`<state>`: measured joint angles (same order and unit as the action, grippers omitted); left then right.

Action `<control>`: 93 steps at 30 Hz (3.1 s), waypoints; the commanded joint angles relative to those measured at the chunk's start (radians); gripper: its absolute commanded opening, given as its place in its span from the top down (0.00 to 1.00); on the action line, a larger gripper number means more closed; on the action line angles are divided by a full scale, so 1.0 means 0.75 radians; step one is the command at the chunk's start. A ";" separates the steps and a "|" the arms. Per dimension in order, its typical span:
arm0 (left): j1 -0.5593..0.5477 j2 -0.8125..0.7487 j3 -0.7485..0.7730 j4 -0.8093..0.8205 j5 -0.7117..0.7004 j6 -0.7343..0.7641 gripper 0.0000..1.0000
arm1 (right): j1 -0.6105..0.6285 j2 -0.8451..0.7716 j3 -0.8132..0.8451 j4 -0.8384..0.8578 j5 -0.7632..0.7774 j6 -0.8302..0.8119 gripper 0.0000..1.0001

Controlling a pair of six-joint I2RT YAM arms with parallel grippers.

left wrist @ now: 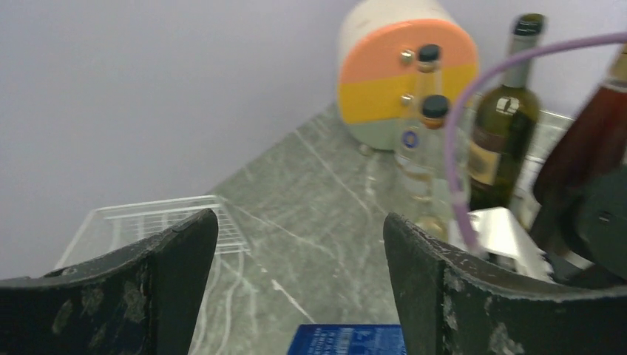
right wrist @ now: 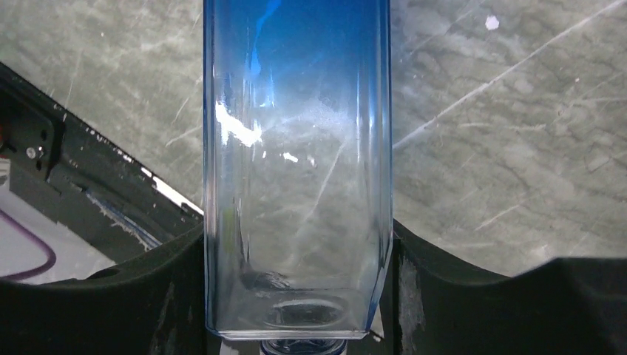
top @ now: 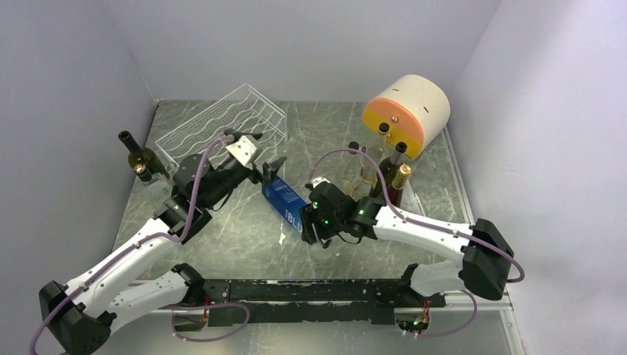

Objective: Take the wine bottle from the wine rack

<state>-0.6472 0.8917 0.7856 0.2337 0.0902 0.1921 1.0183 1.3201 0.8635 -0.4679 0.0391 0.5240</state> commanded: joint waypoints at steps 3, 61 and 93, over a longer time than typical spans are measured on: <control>-0.091 -0.025 0.124 -0.382 -0.005 -0.281 0.17 | 0.007 -0.133 0.079 0.011 -0.074 -0.003 0.96; -0.906 0.119 -0.288 -0.285 -0.299 0.516 0.00 | 0.002 -0.306 0.097 -0.105 -0.199 -0.027 1.00; -0.929 0.003 -0.530 0.144 -0.953 -0.008 0.93 | -0.012 -0.407 0.507 -0.242 0.264 -0.037 0.07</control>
<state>-1.3495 0.9653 0.4152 0.3573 -0.5129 0.3931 1.0134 1.0515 1.1683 -0.6399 0.0738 0.4950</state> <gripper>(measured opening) 0.661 0.919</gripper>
